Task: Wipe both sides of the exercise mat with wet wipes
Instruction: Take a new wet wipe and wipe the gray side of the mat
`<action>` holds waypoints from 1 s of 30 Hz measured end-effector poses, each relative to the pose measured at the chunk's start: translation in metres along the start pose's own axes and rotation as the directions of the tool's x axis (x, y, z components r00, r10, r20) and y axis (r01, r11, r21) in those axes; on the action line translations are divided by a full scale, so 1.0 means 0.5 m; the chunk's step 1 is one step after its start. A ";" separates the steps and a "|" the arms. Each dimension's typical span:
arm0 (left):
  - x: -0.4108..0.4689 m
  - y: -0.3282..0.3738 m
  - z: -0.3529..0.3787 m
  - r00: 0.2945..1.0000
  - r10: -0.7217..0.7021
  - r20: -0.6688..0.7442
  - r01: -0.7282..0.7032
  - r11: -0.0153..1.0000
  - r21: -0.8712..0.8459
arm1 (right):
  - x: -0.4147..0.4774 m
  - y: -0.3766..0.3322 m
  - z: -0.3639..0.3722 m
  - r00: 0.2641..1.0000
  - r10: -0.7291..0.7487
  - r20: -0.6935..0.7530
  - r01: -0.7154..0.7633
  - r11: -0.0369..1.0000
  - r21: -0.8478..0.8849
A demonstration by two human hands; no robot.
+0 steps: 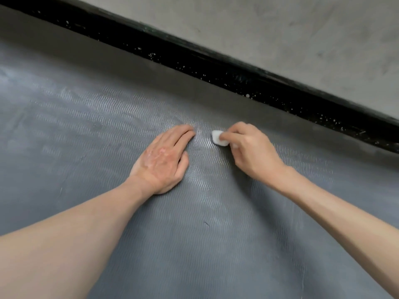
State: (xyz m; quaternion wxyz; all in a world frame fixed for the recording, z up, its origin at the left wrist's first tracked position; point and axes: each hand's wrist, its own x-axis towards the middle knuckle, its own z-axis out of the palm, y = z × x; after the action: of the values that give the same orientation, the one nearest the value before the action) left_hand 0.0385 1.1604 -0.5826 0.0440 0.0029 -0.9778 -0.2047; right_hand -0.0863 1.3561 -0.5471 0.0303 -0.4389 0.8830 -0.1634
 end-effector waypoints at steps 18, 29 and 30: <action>-0.010 0.007 -0.009 0.999 0.020 -0.030 -0.021 0.999 -0.025 | -0.056 -0.087 0.018 0.950 0.302 -0.076 -0.307 0.950 -0.064; -0.170 0.029 0.000 0.987 0.160 -0.024 -0.160 0.987 -0.025 | -0.205 -0.262 0.058 0.965 0.253 -0.069 -0.251 0.967 0.035; -0.197 0.028 0.006 0.983 0.184 -0.012 -0.184 0.983 -0.016 | -0.223 -0.282 0.069 0.968 0.236 -0.079 -0.235 0.972 0.027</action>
State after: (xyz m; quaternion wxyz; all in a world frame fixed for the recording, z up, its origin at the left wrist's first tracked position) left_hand 0.1366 1.1767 -0.5882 0.0681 -0.0867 -0.9719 -0.2079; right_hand 0.0970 1.3555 -0.5454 0.0173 -0.3236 0.9279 -0.1842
